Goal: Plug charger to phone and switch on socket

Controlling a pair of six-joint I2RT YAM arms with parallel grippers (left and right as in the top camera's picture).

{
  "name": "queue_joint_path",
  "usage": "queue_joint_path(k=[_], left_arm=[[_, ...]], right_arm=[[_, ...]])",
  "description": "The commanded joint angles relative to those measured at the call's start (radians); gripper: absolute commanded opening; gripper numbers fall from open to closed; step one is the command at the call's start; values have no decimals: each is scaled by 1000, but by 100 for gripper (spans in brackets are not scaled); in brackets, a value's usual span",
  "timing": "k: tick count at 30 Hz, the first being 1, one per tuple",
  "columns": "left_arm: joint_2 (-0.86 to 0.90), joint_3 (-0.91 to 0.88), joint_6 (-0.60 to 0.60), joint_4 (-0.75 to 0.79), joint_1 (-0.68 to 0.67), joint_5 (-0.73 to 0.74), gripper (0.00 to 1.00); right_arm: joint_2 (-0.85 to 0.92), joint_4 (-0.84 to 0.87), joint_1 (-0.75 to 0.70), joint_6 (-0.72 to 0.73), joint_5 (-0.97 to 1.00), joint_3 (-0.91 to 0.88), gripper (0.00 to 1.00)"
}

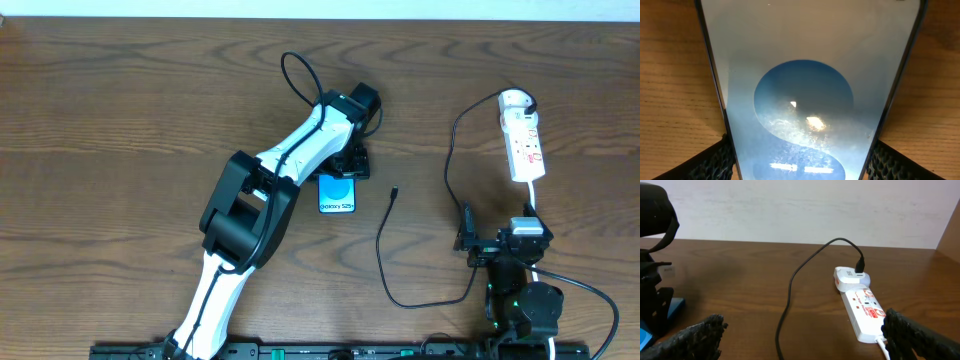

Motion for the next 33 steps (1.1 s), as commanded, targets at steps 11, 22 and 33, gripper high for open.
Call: queue_joint_path(k=[11,22,33], left_arm=[[-108,11,-9,-66,2,-35,73],[-323,11,-8,-81,28,193,73],[-388,11,45,-80,200,987,72]], right_arm=[[-4,-4,-2,-5,1,-2,99],[-4,-5,-2,-5,1,-2,99],[-4,-4,-2,-5,1,-2,99]])
